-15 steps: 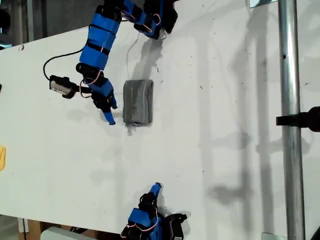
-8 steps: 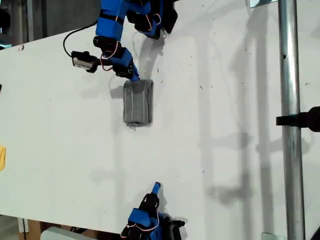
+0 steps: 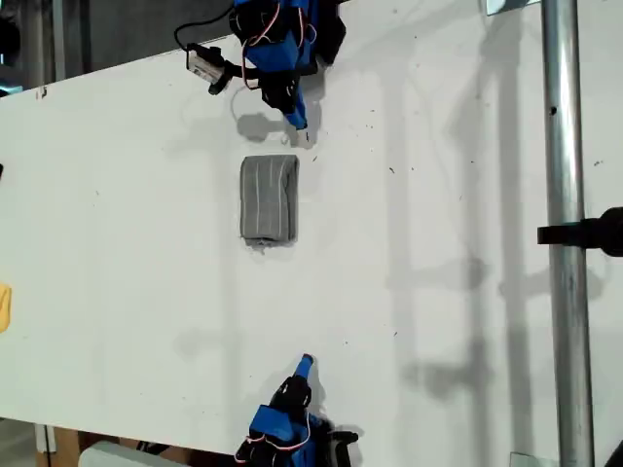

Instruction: Grasp corners of a towel and fold twice.

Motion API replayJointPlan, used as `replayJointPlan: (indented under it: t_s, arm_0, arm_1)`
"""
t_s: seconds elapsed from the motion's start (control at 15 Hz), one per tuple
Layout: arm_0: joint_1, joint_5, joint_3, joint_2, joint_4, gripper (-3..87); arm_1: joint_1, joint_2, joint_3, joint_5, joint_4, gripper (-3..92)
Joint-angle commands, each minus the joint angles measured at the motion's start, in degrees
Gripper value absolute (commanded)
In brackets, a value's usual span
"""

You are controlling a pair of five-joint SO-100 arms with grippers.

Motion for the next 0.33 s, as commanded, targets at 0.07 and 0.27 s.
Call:
replayJointPlan:
  t_s: [0.07, 0.27]
  arm_0:
    - [-0.79, 0.26, 0.35, 0.35, -0.44, -0.1]
    - [-0.79, 0.26, 0.35, 0.35, -0.44, -0.1]
  arm_1:
    - [-1.32, 0.44, -0.88, -2.37, 0.79, 12.8]
    - [-0.62, 0.44, -0.88, -3.52, 0.79, 13.0]
